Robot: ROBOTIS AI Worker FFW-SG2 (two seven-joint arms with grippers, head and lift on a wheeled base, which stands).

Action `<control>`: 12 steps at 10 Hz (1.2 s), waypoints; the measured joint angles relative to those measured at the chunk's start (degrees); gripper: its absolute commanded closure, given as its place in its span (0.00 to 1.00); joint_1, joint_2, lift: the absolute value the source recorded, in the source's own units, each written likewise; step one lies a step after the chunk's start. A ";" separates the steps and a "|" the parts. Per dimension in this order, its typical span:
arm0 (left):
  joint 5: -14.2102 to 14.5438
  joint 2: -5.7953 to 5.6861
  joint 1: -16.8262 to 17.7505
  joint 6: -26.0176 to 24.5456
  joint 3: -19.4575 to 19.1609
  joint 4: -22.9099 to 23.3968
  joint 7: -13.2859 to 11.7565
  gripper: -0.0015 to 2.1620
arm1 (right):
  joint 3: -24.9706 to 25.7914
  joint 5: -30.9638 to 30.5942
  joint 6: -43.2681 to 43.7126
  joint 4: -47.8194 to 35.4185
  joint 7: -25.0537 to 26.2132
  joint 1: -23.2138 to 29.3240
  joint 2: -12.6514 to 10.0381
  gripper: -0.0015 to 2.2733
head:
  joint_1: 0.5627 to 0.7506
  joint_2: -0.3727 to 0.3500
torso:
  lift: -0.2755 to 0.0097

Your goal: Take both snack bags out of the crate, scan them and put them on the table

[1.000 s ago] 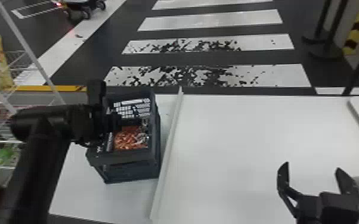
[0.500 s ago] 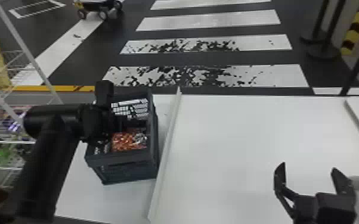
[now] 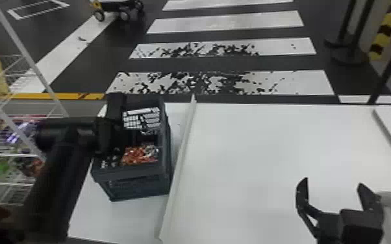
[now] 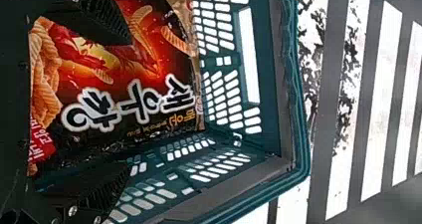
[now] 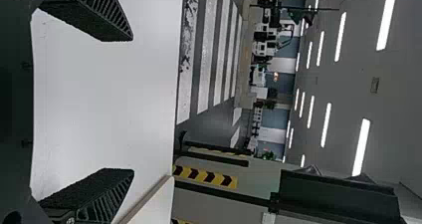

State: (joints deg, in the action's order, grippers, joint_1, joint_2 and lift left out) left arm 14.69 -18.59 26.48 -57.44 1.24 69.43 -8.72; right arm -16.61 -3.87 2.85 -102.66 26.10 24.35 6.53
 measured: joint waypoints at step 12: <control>-5.26 1.95 1.74 7.29 -0.07 -11.12 -5.90 0.99 | -0.10 0.61 -1.05 0.12 0.00 -0.18 0.33 0.02 | 0.70 0.76 | 0.64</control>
State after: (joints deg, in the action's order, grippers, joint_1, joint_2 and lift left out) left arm 9.43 -16.64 28.23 -50.14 1.17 58.32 -14.62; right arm -16.71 -3.25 1.79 -102.54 26.10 24.17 6.86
